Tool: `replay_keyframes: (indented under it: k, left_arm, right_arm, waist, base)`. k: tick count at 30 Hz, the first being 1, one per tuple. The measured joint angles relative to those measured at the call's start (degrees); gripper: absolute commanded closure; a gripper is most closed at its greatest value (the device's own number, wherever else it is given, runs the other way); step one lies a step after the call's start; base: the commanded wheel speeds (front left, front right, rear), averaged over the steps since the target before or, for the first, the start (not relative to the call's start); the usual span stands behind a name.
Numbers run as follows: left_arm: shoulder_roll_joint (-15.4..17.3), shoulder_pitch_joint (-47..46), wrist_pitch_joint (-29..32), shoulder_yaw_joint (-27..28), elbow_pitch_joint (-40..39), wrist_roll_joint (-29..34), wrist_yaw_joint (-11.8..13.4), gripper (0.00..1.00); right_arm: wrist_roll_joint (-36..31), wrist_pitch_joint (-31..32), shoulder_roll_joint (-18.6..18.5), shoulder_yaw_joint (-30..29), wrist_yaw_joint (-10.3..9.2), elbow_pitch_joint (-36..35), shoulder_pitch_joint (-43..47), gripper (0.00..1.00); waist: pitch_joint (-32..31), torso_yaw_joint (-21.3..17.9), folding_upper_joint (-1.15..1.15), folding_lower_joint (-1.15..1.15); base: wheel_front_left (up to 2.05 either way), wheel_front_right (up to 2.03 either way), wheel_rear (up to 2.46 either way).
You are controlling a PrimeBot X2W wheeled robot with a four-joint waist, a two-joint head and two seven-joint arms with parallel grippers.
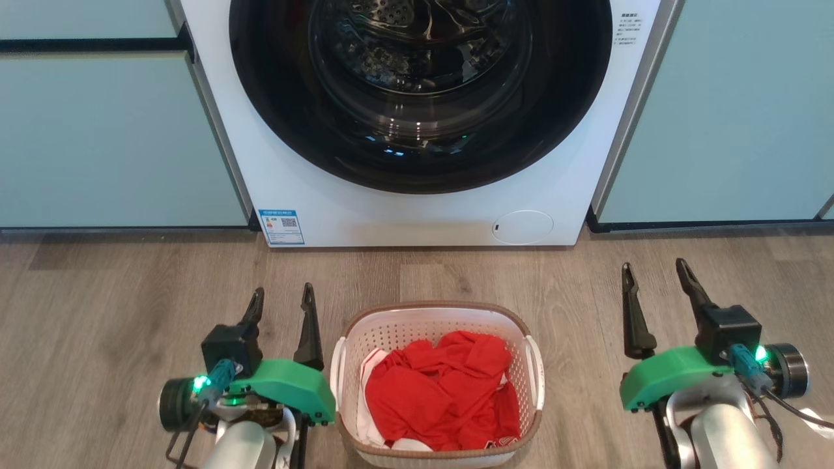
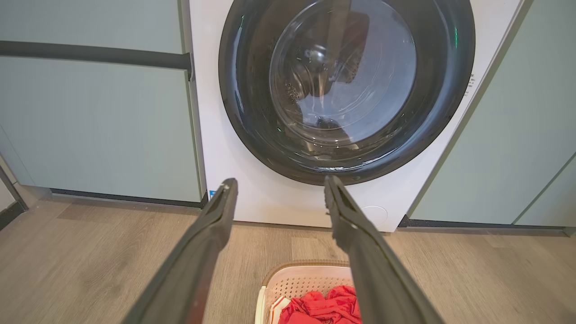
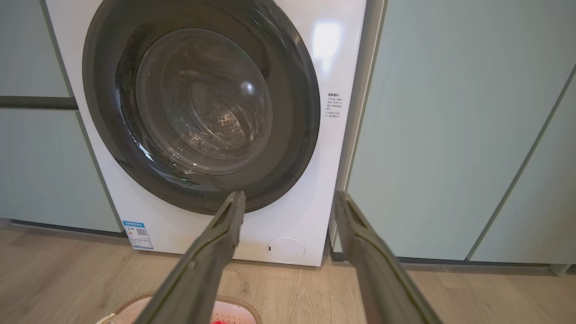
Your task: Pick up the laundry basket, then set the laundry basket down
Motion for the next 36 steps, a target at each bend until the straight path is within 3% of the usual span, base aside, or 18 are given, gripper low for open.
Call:
replay_keyframes:
  k: [13,21,36]
  left_arm:
    - [-0.01,0.02,0.0,0.4,-0.08,-0.69,0.05,0.0]
    - [-0.04,0.12,0.0,2.8,0.08,-7.05,0.91,0.0]
    - [-0.05,0.12,0.0,4.09,-0.42,-1.98,0.99,0.0]
  right_arm:
    - [0.83,0.0,0.08,0.37,0.0,1.29,0.02,0.0]
    - [1.33,0.0,0.09,0.38,0.0,2.08,0.02,0.0]
    - [1.32,0.0,0.1,0.23,0.0,1.83,0.02,0.0]
  waist:
    - [0.43,0.1,0.0,0.0]
    - [0.57,0.22,0.0,0.0]
    - [1.01,0.69,0.0,0.0]
  base:
    - [0.0,0.0,0.0]
    - [0.0,0.0,0.0]
    - [0.0,0.0,0.0]
